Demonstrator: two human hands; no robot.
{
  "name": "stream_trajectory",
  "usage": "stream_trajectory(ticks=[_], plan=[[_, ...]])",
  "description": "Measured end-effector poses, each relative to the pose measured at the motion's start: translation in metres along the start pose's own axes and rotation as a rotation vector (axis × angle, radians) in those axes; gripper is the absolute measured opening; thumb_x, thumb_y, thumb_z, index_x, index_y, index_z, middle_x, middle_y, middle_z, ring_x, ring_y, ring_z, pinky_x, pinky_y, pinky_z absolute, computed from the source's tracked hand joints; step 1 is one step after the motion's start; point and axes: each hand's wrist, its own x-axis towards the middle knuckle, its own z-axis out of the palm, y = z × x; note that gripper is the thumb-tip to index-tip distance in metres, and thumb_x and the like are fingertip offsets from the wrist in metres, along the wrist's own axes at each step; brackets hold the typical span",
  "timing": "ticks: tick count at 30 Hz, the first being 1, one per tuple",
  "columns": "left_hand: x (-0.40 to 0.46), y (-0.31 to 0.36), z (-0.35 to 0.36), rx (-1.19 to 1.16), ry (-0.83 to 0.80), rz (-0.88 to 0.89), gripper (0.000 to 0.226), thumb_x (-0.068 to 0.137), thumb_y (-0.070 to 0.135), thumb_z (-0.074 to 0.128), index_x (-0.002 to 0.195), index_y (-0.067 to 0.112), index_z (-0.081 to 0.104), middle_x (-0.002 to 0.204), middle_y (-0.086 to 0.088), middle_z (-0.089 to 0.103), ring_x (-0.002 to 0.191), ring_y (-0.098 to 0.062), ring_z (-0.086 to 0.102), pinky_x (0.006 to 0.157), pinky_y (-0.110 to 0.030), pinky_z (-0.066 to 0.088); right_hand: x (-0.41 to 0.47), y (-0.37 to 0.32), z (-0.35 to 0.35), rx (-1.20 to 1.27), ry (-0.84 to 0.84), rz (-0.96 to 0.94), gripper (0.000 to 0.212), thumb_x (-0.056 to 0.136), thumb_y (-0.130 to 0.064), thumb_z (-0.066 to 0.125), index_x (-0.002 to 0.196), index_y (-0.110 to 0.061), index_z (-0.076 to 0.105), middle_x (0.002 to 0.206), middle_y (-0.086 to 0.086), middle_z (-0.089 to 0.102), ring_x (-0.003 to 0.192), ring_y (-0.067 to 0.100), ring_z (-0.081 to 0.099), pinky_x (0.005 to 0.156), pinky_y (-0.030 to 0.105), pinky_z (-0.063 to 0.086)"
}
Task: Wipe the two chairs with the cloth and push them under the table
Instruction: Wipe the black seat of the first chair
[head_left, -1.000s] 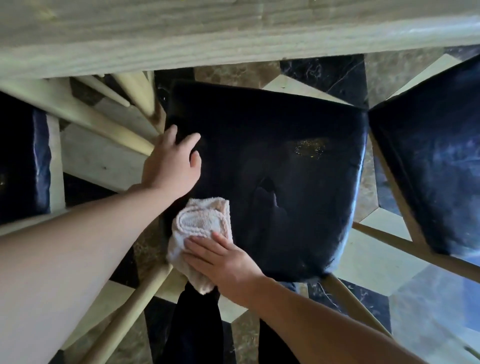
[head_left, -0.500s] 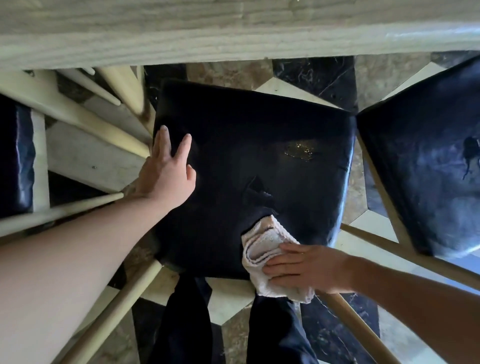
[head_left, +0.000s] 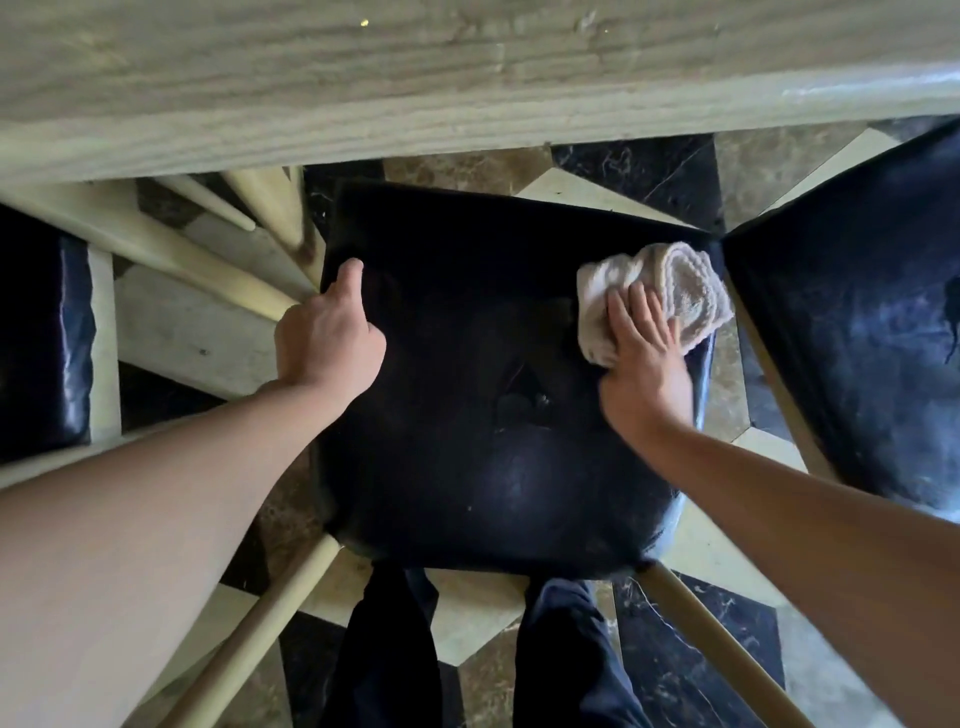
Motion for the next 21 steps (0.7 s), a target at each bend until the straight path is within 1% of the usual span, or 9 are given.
stream_trajectory(ticks=[3, 5, 7, 9, 11, 13, 17, 19, 21], plan=[[0.005, 0.002, -0.002, 0.002, -0.038, -0.016, 0.065, 0.082, -0.003, 0.046, 0.144, 0.01, 0.036, 0.098, -0.023, 0.07, 0.076, -0.043, 0.059, 0.069, -0.047, 0.044, 0.03, -0.078, 0.021, 0.199, 0.088, 0.341, 0.09, 0.078, 0.004, 0.051, 0.159, -0.012, 0.016, 0.168, 0.01, 0.01, 0.155, 0.026, 0.002, 0.123, 0.048, -0.001], [0.005, -0.001, -0.005, 0.021, -0.058, 0.032, 0.066, 0.08, -0.005, 0.047, 0.144, 0.009, 0.036, 0.086, -0.023, 0.067, 0.068, -0.039, 0.052, 0.063, -0.044, 0.039, 0.037, -0.111, 0.034, 0.208, 0.088, 0.298, 0.088, 0.08, 0.004, 0.051, 0.159, -0.013, 0.016, 0.168, 0.009, 0.01, 0.154, 0.025, 0.003, 0.124, 0.047, 0.002], [0.002, -0.004, -0.008, 0.08, -0.079, 0.1, 0.069, 0.081, -0.005, 0.049, 0.147, 0.007, 0.034, 0.085, -0.025, 0.065, 0.067, -0.039, 0.052, 0.062, -0.041, 0.034, 0.029, -0.137, 0.051, 0.15, 0.028, 0.127, 0.085, 0.081, 0.004, 0.05, 0.159, -0.014, 0.019, 0.168, 0.008, 0.01, 0.155, 0.024, 0.003, 0.125, 0.045, 0.001], [0.002, -0.006, -0.008, 0.136, -0.118, 0.127, 0.072, 0.085, -0.001, 0.05, 0.152, 0.009, 0.027, 0.113, -0.028, 0.065, 0.084, -0.046, 0.06, 0.065, -0.042, 0.036, 0.008, -0.157, 0.068, 0.135, -0.039, -0.072, 0.079, 0.085, 0.002, 0.045, 0.158, -0.015, 0.021, 0.168, 0.007, 0.01, 0.155, 0.022, 0.003, 0.125, 0.043, -0.003], [0.005, -0.009, -0.005, 0.199, -0.223, 0.116, 0.074, 0.09, 0.007, 0.047, 0.157, 0.013, 0.016, 0.149, -0.021, 0.045, 0.112, -0.045, 0.058, 0.079, -0.044, 0.044, -0.021, -0.165, 0.084, 0.125, -0.111, -0.248, 0.073, 0.088, -0.004, 0.041, 0.158, -0.014, 0.023, 0.167, 0.007, 0.013, 0.155, 0.022, 0.003, 0.124, 0.04, -0.007], [0.003, -0.012, 0.001, 0.263, -0.323, 0.13, 0.076, 0.094, 0.012, 0.047, 0.158, 0.017, 0.006, 0.165, -0.014, 0.015, 0.136, -0.039, 0.043, 0.095, -0.045, 0.046, -0.049, -0.16, 0.096, 0.049, -0.205, -0.412, 0.07, 0.089, -0.01, 0.034, 0.158, -0.013, 0.024, 0.167, 0.006, 0.014, 0.155, 0.022, 0.004, 0.125, 0.041, -0.006], [-0.007, -0.011, 0.011, 0.271, -0.423, 0.141, 0.086, 0.095, 0.016, 0.047, 0.156, 0.016, -0.013, 0.164, -0.017, -0.018, 0.153, -0.03, -0.004, 0.115, -0.042, 0.029, -0.093, -0.114, 0.098, -0.091, -0.378, -0.758, 0.062, 0.095, -0.023, 0.048, 0.155, -0.016, 0.033, 0.166, 0.004, 0.022, 0.154, 0.022, 0.013, 0.126, 0.042, 0.003], [-0.006, -0.009, 0.013, 0.205, -0.446, 0.148, 0.085, 0.099, 0.031, 0.045, 0.155, 0.013, -0.016, 0.162, -0.022, -0.021, 0.152, -0.032, -0.013, 0.122, -0.043, 0.01, -0.108, -0.078, 0.091, -0.201, -0.413, -0.928, 0.07, 0.089, -0.026, 0.06, 0.154, -0.018, 0.035, 0.164, 0.002, 0.026, 0.153, 0.02, 0.018, 0.125, 0.042, 0.012], [-0.005, -0.009, 0.012, 0.188, -0.463, 0.156, 0.09, 0.099, 0.048, 0.043, 0.155, 0.012, -0.017, 0.161, -0.025, -0.022, 0.151, -0.034, -0.015, 0.122, -0.043, 0.003, -0.118, -0.044, 0.08, -0.365, -0.446, -1.047, 0.078, 0.085, -0.031, 0.065, 0.155, -0.021, 0.033, 0.165, -0.001, 0.025, 0.153, 0.019, 0.019, 0.124, 0.042, 0.014]])
